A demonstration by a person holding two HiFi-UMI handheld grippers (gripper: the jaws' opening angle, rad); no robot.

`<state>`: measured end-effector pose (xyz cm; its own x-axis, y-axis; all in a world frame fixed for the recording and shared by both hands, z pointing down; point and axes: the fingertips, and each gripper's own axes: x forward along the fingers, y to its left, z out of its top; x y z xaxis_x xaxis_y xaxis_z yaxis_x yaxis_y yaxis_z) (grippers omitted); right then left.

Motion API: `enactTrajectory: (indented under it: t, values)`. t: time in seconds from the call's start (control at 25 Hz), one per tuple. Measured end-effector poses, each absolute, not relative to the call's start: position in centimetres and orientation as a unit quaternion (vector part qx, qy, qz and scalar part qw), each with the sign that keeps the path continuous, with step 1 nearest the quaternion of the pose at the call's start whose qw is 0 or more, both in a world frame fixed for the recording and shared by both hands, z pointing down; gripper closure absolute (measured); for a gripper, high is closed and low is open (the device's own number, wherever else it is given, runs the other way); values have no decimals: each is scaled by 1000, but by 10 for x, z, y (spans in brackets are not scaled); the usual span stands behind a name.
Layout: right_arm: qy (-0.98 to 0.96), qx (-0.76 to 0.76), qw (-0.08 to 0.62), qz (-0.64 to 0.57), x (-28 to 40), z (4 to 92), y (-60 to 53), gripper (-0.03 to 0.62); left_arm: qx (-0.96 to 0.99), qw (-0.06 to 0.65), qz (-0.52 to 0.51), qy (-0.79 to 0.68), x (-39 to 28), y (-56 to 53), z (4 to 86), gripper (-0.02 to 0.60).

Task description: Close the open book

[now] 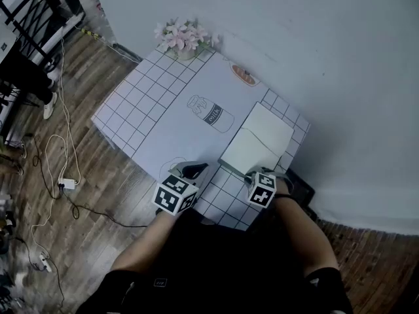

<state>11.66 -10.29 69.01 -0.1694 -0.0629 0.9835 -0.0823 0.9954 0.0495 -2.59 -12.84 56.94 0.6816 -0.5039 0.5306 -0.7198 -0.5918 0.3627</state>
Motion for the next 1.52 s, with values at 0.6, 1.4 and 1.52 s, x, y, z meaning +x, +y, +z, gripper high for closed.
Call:
enactTrajectory:
  t: [0.6,1.4,1.52]
  values:
    - [-767,89,635,23,120,687,-103,591,873,285,187,-349,-25,-125,568,572]
    - [-762,134,633,37,149,693,-109,381,879,285,204,-323,-7,-133,573,572]
    - [-773,116,621,55,148,693,-108,419,875,290,208,-326,-10,-132,576,572]
